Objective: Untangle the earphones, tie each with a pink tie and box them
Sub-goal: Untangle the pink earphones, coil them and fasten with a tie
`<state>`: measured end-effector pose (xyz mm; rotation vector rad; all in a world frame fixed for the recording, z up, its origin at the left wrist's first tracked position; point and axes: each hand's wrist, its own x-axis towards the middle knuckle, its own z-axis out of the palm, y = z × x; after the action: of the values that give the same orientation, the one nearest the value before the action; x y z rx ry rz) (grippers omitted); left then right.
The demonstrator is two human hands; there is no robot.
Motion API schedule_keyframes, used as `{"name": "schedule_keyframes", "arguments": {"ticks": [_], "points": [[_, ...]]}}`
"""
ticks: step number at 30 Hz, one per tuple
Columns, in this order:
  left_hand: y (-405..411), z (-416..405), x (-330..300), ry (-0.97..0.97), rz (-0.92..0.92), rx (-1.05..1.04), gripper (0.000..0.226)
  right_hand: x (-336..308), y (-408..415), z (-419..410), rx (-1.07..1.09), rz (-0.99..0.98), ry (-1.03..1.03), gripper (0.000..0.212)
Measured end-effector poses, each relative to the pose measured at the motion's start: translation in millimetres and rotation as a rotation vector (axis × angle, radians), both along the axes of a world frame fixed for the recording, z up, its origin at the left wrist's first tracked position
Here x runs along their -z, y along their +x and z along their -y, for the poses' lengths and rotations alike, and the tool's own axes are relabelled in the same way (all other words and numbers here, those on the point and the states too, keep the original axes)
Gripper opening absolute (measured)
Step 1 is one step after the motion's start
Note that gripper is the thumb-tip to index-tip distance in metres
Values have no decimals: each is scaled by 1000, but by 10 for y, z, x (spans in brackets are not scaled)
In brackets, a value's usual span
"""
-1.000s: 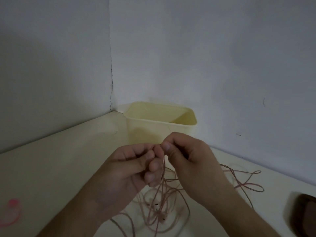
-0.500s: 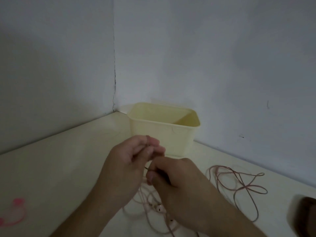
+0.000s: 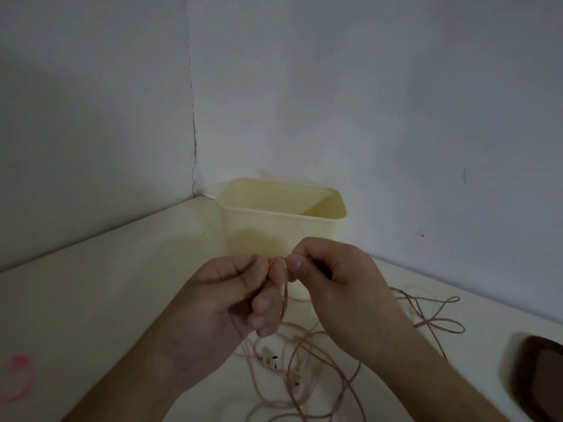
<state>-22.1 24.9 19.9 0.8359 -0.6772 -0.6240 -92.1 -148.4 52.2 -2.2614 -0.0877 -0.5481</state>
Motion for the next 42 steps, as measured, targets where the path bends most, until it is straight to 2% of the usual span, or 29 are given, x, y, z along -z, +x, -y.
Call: {"name": "schedule_keyframes", "arguments": {"ticks": [3, 6, 10, 13, 17, 19, 21, 25, 31, 35, 38, 42], "points": [[16, -12, 14, -95, -20, -17, 24, 129, 20, -107, -39, -47, -22, 23], [-40, 34, -35, -109, -67, -201, 22, 236, 16, -215, -57, -111, -59, 35], [-45, 65, -73, -117, -88, -370, 32, 313, 5, -287, -85, -241, -218, 23], [-20, 64, -53, -53, 21, -470, 28, 253, -31, -333, -102, -274, -292, 17], [-1, 78, 32, 215, 321, -632, 26, 107, -87, -333, -124, -268, -406, 15], [27, 89, 97, 333, 411, -605, 21, 15, -101, -275, -87, -182, -400, 16], [22, 86, 116, 379, 441, -488, 16, -84, -110, -173, -32, -140, -331, 19], [-38, 73, 58, 353, 391, -313, 24, -226, -138, -14, 19, -88, -251, 23], [-43, 56, 4, 294, 214, -184, 32, -117, -50, 72, 22, 0, -162, 27], [-67, 55, -27, 108, 54, -107, 23, -60, 6, 105, 26, -30, -95, 31], [-72, 45, -62, -35, -38, -164, 18, 25, 16, 70, 11, -73, -130, 28], [-27, 22, -99, -150, -136, -328, 31, 125, 6, -67, -76, -187, -198, 23]]}}
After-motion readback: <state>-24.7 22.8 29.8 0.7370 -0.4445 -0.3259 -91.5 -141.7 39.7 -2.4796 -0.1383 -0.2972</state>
